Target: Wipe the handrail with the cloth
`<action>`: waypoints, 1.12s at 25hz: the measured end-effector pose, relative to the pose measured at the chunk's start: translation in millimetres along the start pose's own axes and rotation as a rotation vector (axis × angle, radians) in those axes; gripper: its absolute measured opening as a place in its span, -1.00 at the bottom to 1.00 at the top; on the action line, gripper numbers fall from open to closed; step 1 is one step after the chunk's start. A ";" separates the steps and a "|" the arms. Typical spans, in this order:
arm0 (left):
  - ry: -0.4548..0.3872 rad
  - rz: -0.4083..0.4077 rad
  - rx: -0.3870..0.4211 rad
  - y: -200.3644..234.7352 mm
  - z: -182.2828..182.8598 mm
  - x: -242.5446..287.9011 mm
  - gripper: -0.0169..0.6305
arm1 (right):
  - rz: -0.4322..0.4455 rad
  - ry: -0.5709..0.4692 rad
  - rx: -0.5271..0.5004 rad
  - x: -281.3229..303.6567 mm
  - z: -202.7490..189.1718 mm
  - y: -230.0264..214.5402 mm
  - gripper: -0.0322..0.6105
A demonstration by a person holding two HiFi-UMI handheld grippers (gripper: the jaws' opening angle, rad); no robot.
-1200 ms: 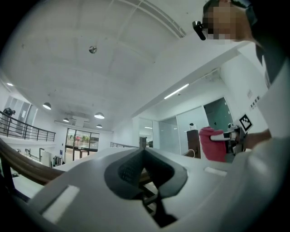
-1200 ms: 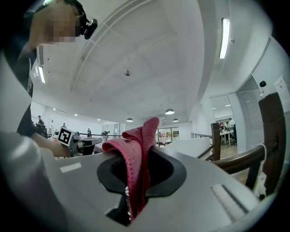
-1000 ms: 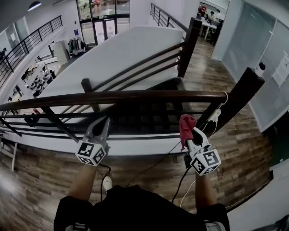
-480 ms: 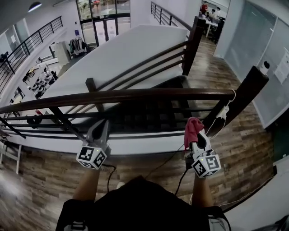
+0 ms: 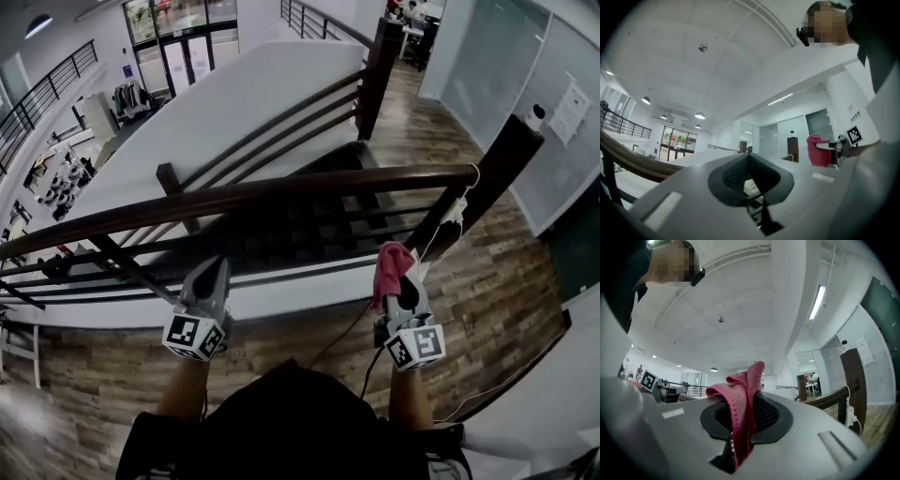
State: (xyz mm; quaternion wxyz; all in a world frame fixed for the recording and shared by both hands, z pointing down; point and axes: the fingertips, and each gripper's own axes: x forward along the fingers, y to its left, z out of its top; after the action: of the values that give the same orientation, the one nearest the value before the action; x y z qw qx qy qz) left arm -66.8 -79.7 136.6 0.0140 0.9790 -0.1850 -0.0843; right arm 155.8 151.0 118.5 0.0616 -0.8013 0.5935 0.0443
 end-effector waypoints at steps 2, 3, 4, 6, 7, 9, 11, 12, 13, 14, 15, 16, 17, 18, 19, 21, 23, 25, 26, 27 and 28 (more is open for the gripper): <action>-0.002 -0.015 -0.006 -6.3 -3.2 2.5 -0.95 | -0.008 0.010 -0.009 -6.3 -2.2 -1.7 -0.75; -0.003 -0.019 -0.010 -9.9 -5.1 3.0 -0.95 | -0.013 0.016 -0.013 -9.6 -3.5 -3.9 -0.75; -0.003 -0.022 -0.015 -13.1 -7.2 3.0 -0.95 | -0.019 0.022 -0.014 -12.5 -4.7 -6.6 -0.75; 0.001 -0.025 -0.025 -17.7 -11.2 2.3 -0.95 | -0.030 0.027 -0.011 -17.4 -5.7 -11.8 -0.75; 0.003 -0.025 -0.030 -19.1 -12.7 2.2 -0.95 | -0.034 0.026 -0.007 -19.3 -5.5 -14.2 -0.75; 0.006 -0.024 -0.035 -21.0 -14.2 2.5 -0.95 | -0.041 0.023 0.000 -21.8 -5.3 -18.3 -0.75; 0.005 -0.021 -0.033 -22.1 -13.7 2.3 -0.95 | -0.044 0.025 0.000 -22.6 -5.7 -21.3 -0.75; 0.004 -0.018 -0.031 -22.4 -12.6 2.0 -0.95 | -0.044 0.025 0.000 -22.6 -5.9 -22.3 -0.75; 0.002 -0.015 -0.028 -22.6 -11.3 1.5 -0.95 | -0.043 0.025 -0.001 -22.5 -6.1 -23.0 -0.75; 0.001 -0.012 -0.025 -22.3 -10.0 0.8 -0.95 | -0.042 0.025 -0.003 -22.2 -6.7 -23.3 -0.75; 0.001 -0.008 -0.022 -21.4 -8.9 -0.1 -0.95 | -0.042 0.025 -0.004 -21.5 -7.2 -23.1 -0.75; 0.000 -0.003 -0.022 -20.1 -8.1 -1.1 -0.95 | -0.043 0.027 -0.005 -20.5 -7.4 -22.6 -0.75; -0.001 0.002 -0.027 -18.7 -7.6 -1.9 -0.95 | -0.043 0.030 -0.005 -19.5 -7.4 -22.2 -0.75; -0.002 0.007 -0.037 -17.3 -7.5 -2.5 -0.95 | -0.045 0.032 -0.005 -19.1 -8.0 -22.7 -0.75; -0.004 0.012 -0.050 -16.0 -7.8 -3.0 -0.95 | -0.047 0.035 -0.002 -19.3 -9.0 -24.1 -0.75; -0.007 0.021 -0.067 -13.9 -8.4 -3.9 -0.95 | -0.054 0.042 0.008 -21.4 -12.2 -28.2 -0.75; -0.007 0.026 -0.064 -12.3 -8.7 -4.7 -0.95 | -0.061 0.049 0.011 -23.3 -15.2 -31.1 -0.75; -0.002 0.028 -0.059 -10.6 -10.0 -5.6 -0.95 | -0.064 0.052 0.013 -23.4 -17.6 -31.6 -0.75; 0.003 0.029 -0.058 -9.7 -11.2 -6.1 -0.95 | -0.064 0.052 0.014 -22.8 -18.2 -31.2 -0.75; 0.010 0.029 -0.055 -8.8 -12.8 -6.2 -0.95 | -0.064 0.051 0.015 -22.1 -18.6 -30.8 -0.75; 0.017 0.027 -0.049 -8.3 -14.4 -5.9 -0.95 | -0.066 0.051 0.017 -21.1 -18.8 -30.5 -0.75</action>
State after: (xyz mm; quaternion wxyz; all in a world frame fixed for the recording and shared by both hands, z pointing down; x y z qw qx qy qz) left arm -66.7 -69.9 151.3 0.0407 0.9764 -0.1961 -0.0802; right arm 178.8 176.9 141.6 0.0547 -0.8209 0.5682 0.0168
